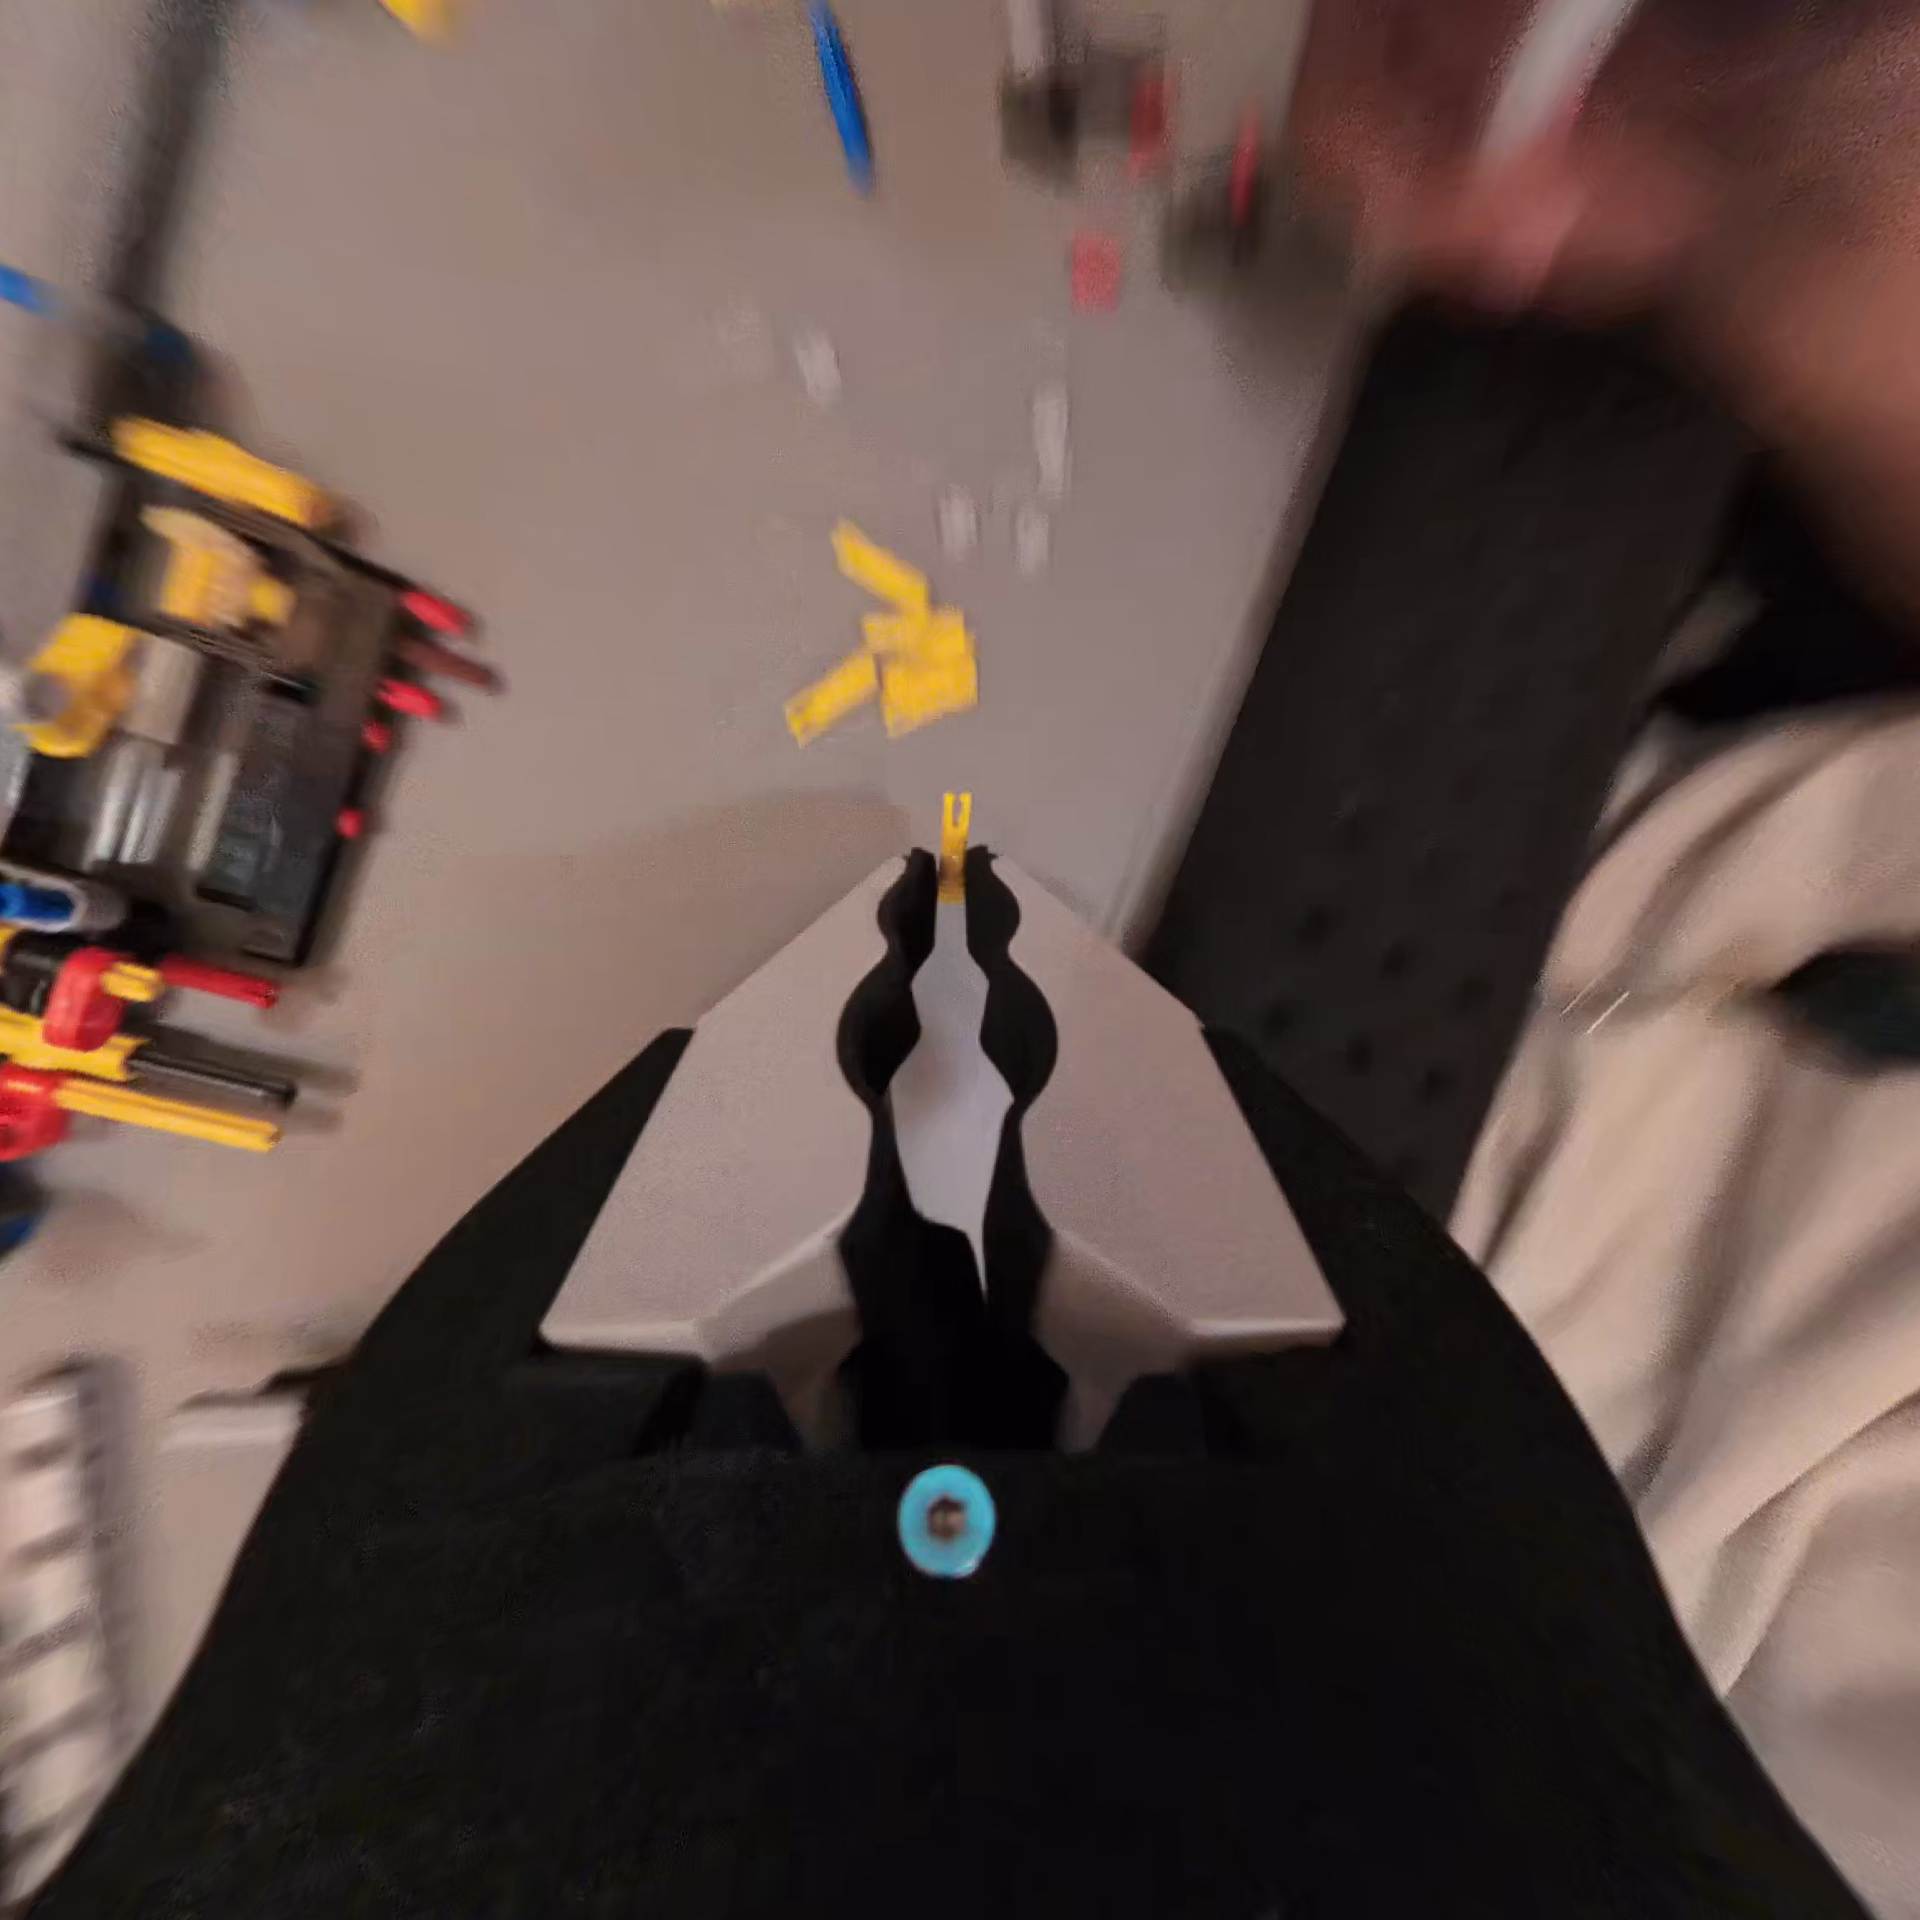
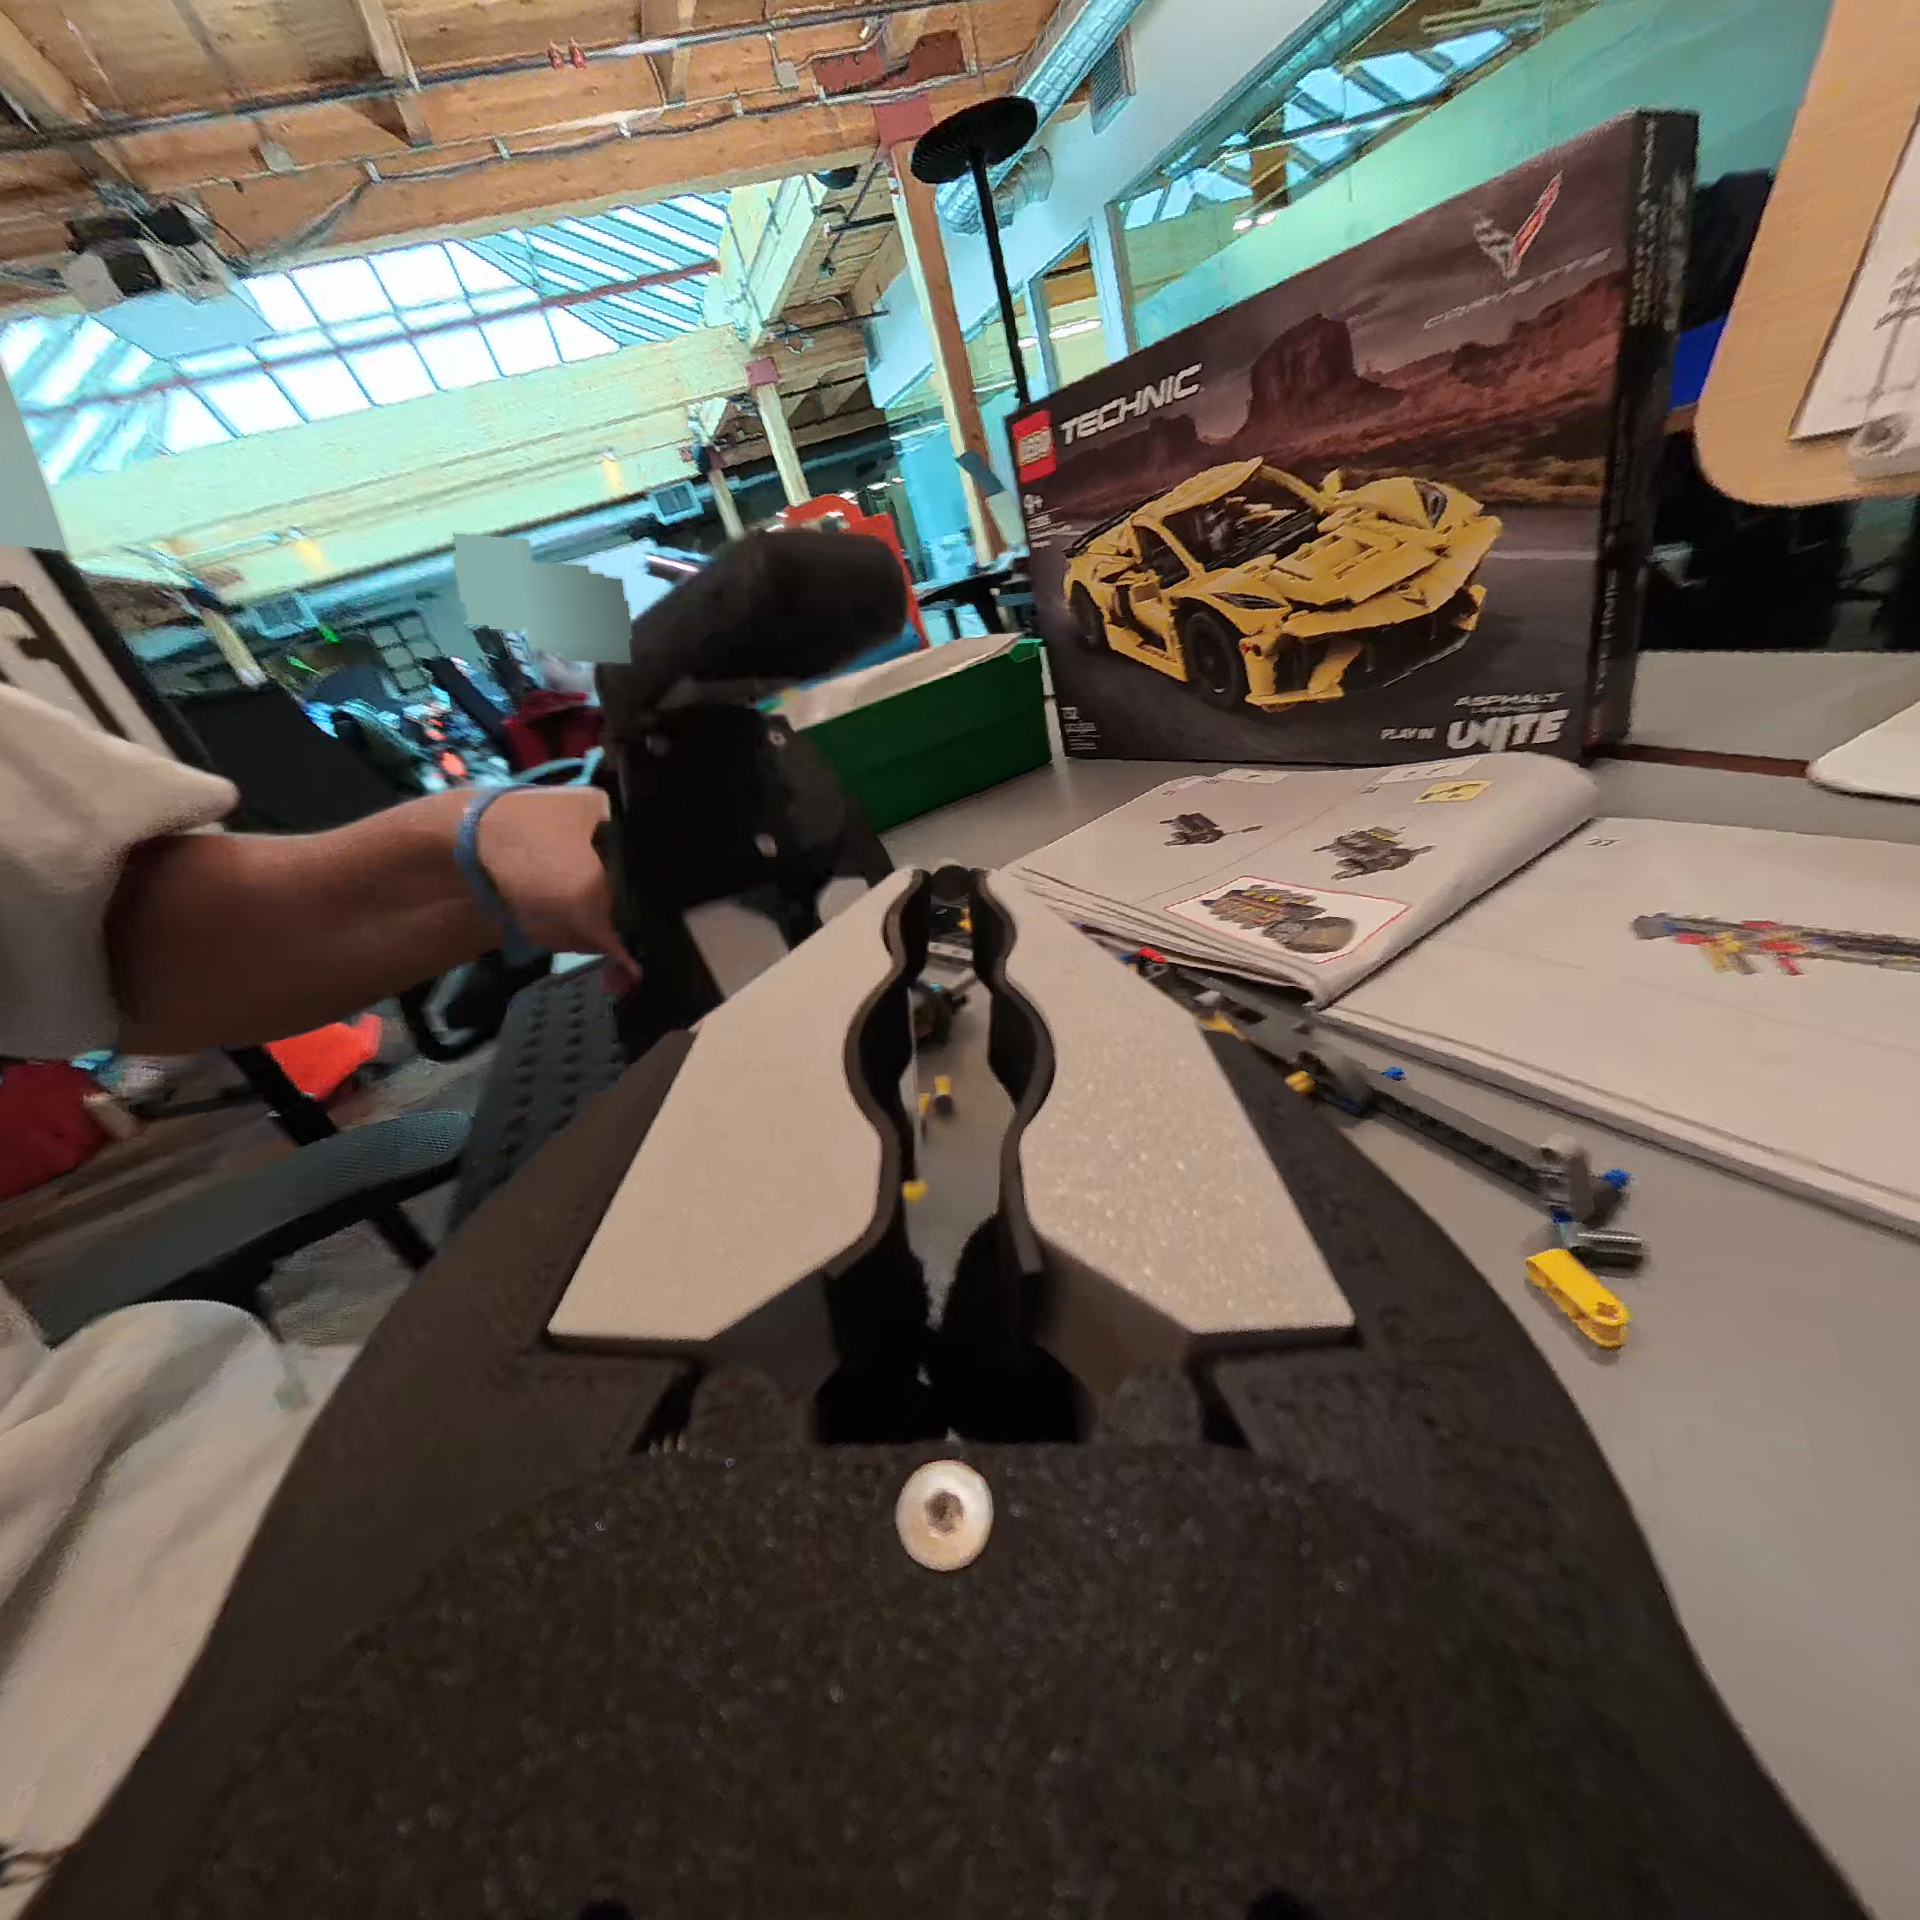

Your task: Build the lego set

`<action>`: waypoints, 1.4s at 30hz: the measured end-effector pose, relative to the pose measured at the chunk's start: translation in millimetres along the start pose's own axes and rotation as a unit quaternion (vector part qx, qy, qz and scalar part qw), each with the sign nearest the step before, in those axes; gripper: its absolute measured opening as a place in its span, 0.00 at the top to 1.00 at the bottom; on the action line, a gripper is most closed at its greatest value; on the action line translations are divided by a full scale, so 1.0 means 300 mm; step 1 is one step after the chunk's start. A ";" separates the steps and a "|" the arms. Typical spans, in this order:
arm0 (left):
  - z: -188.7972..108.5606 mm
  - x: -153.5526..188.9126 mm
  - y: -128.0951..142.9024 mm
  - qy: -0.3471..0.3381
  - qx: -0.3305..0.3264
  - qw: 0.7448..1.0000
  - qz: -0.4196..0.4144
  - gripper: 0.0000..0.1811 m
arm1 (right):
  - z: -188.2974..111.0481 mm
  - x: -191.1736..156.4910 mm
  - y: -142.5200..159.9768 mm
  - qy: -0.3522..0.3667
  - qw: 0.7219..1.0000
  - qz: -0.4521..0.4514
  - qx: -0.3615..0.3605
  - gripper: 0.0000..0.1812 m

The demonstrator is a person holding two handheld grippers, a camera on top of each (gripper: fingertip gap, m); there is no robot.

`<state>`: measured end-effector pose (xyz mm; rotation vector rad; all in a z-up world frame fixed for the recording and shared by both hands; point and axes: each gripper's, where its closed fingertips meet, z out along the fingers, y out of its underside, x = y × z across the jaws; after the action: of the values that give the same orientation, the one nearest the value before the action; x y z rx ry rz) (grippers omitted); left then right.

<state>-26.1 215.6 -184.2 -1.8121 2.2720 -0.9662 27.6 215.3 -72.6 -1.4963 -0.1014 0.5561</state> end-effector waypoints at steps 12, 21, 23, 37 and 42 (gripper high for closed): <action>-0.249 0.172 -0.231 0.303 0.383 0.857 -0.164 0.98 | 0.026 -0.122 -0.006 -0.055 0.996 -0.069 0.009 0.97; -0.242 0.216 -0.227 0.329 0.376 0.855 -0.143 0.98 | 0.049 -0.141 0.027 -0.068 0.995 -0.078 -0.014 0.96; -0.236 0.219 -0.225 0.325 0.371 0.859 -0.139 0.98 | 0.049 -0.139 0.031 -0.068 0.995 -0.077 -0.018 0.96; -0.236 0.291 -0.167 0.390 0.304 0.862 -0.112 0.98 | 0.036 -0.229 0.055 -0.165 0.984 -0.052 -0.035 0.97; -0.243 0.360 -0.108 0.494 0.231 0.829 -0.127 0.98 | 0.018 -0.307 0.097 -0.251 0.965 -0.016 -0.070 0.96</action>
<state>-62.1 145.7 -75.6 -1.5646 1.8104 -2.7165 -63.0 181.9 -74.9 -1.4562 -0.5683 0.9084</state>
